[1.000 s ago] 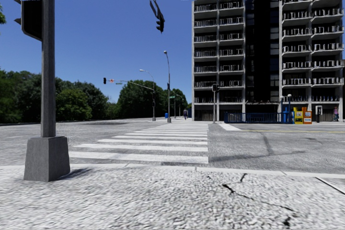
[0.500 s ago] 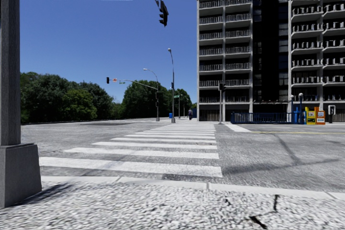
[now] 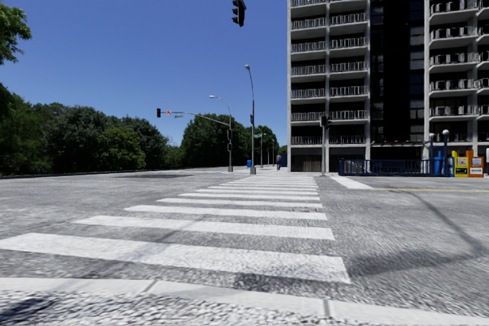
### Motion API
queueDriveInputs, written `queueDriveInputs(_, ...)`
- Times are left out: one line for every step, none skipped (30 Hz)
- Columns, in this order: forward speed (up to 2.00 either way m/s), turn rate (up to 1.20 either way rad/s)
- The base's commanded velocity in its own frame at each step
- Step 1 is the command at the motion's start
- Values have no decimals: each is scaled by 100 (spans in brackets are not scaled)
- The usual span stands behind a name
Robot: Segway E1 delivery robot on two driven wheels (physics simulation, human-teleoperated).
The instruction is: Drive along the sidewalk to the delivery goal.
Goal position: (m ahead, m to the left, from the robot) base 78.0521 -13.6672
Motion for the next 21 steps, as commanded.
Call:
queueDriveInputs(121,0)
queueDriveInputs(121,0)
queueDriveInputs(121,0)
queueDriveInputs(121,0)
queueDriveInputs(121,0)
queueDriveInputs(121,0)
queueDriveInputs(121,0)
queueDriveInputs(121,0)
queueDriveInputs(121,0)
queueDriveInputs(121,0)
queueDriveInputs(121,0)
queueDriveInputs(121,0)
queueDriveInputs(121,0)
queueDriveInputs(121,0)
queueDriveInputs(121,0)
queueDriveInputs(121,0)
queueDriveInputs(121,0)
queueDriveInputs(121,0)
queueDriveInputs(121,0)
queueDriveInputs(121,0)
queueDriveInputs(121,0)
